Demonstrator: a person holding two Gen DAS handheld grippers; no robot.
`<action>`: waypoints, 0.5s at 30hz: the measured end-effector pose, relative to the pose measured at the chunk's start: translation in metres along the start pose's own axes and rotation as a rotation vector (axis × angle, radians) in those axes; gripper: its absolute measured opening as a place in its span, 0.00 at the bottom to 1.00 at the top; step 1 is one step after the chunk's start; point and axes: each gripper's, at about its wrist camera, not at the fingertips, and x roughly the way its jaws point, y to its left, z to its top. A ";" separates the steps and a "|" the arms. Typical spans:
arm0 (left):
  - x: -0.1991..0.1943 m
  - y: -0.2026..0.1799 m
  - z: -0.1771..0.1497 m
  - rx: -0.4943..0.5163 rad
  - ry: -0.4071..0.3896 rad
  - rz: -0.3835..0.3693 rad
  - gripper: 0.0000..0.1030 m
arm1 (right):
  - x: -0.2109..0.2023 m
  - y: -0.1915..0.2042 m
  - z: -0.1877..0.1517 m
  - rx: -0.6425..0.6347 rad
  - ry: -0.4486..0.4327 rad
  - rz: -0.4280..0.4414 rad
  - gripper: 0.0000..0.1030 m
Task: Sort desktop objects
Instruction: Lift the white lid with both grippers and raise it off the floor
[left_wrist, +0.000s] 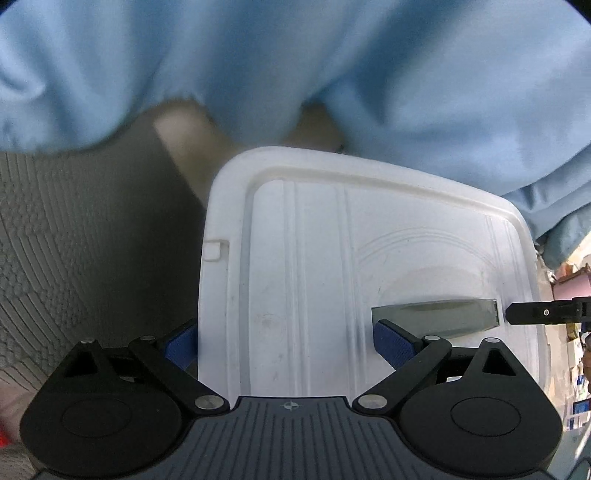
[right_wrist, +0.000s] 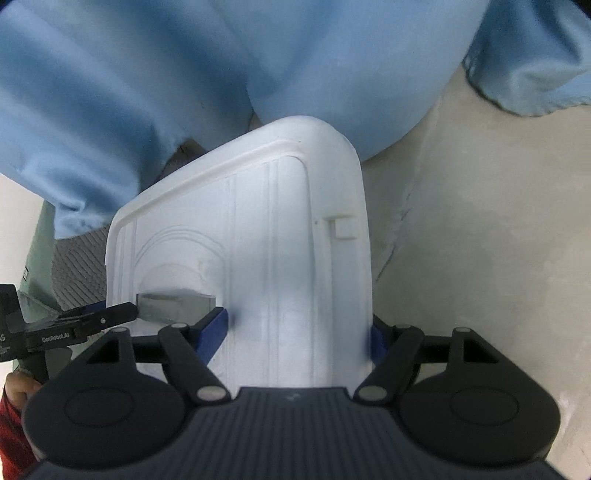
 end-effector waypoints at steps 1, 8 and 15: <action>-0.005 -0.006 0.001 0.007 -0.005 0.001 0.95 | -0.007 0.000 -0.002 0.003 -0.011 -0.001 0.74; -0.048 -0.054 0.005 0.077 -0.055 0.000 0.95 | -0.063 -0.003 -0.025 0.031 -0.107 -0.011 0.75; -0.087 -0.102 0.007 0.160 -0.103 -0.018 0.95 | -0.120 -0.013 -0.051 0.062 -0.199 -0.018 0.75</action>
